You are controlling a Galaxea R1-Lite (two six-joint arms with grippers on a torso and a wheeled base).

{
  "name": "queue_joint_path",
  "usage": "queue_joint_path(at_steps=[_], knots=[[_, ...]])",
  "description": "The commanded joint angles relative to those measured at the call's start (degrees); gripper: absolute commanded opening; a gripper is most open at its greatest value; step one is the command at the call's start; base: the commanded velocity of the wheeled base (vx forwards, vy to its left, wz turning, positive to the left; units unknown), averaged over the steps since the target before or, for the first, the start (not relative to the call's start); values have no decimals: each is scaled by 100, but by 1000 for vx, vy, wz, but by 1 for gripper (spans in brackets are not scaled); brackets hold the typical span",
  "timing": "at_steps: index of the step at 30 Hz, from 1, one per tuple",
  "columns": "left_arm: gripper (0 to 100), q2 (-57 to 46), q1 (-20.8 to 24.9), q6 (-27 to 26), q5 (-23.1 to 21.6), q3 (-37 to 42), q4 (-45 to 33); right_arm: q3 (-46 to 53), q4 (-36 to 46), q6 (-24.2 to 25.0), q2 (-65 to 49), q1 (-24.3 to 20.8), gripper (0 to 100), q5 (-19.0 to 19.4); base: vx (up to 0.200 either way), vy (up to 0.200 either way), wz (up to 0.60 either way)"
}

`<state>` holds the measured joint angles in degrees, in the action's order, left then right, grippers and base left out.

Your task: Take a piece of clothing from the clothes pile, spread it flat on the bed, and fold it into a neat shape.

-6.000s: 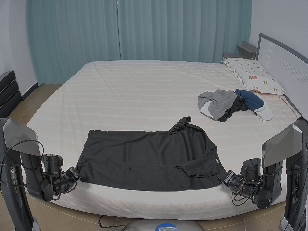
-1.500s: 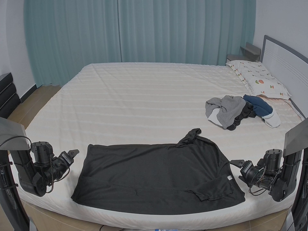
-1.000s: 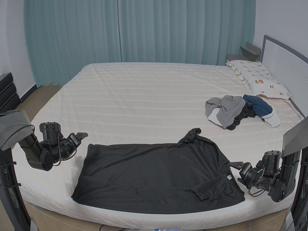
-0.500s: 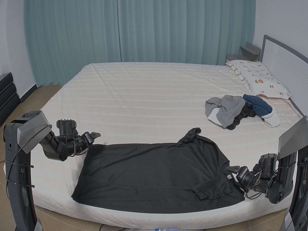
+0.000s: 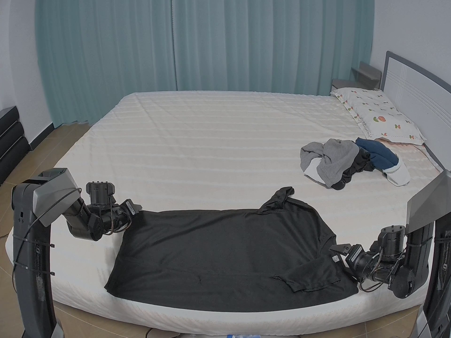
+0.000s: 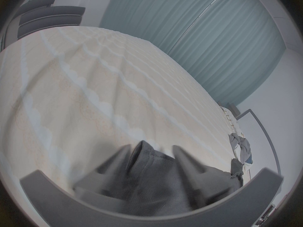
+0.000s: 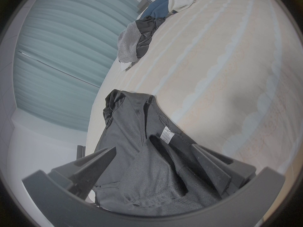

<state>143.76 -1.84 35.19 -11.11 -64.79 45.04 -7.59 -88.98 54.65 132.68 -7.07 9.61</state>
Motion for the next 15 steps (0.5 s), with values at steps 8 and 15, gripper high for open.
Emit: queue_joint_path(at_steps=[8,15], knots=[[0,-156,0,541,697,63,215,-453,-41,-104,-76,-251,100,-310,0,0,0],[0,-419,-18,787,741,336,365,-1798,891,-1633,-164,-233,100,-354,0,0,0]])
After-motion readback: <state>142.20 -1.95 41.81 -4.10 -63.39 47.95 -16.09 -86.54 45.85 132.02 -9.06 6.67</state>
